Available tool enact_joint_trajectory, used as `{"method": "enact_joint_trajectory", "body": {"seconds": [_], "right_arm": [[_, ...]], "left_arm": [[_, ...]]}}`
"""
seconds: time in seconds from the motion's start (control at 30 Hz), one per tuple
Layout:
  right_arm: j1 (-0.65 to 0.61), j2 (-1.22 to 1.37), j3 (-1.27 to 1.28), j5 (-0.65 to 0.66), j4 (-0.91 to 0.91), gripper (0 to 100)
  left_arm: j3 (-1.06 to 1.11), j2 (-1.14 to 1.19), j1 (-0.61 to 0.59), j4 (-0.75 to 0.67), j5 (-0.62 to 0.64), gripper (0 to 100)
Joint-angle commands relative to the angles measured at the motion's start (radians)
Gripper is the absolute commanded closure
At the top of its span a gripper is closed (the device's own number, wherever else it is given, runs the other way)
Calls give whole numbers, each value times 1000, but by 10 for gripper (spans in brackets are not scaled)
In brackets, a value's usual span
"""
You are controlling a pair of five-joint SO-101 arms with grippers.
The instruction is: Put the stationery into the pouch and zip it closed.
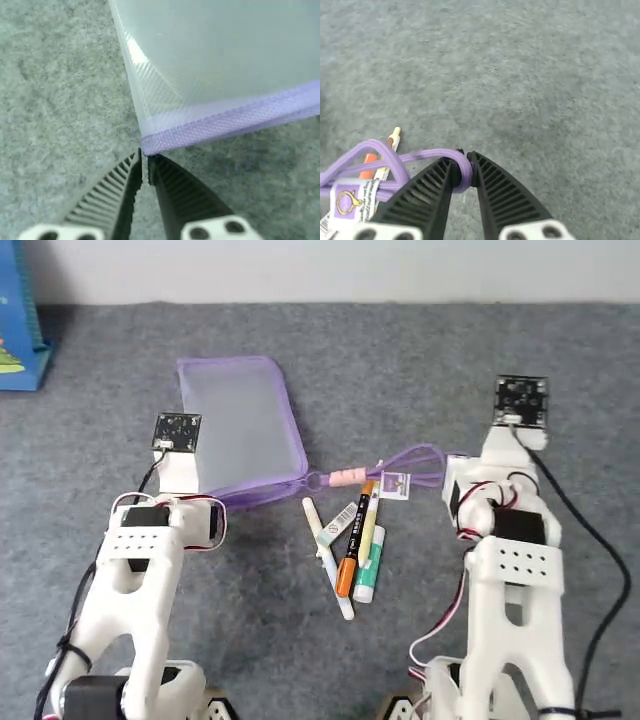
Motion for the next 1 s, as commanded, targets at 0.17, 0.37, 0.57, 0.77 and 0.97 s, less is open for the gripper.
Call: {"method": "enact_joint_trajectory", "body": {"seconds": [0.17,0.37,0.57,0.77,0.97], "right_arm": [[47,1,-84,-55,-21,991],[73,1,-89,-91,-16,991],[-28,-2,-83,-23,31,987],[-67,-10,-97,-11,147,739],[-102,-12,-100,-2,213,620]], "left_arm": [[-54,-6,-17,-18,6,988],[-54,-6,-15,-18,6,988],[-54,-6,-14,-17,6,988],[-54,-6,-11,-17,6,988],[-36,-71,-11,-20,6,988]]}}
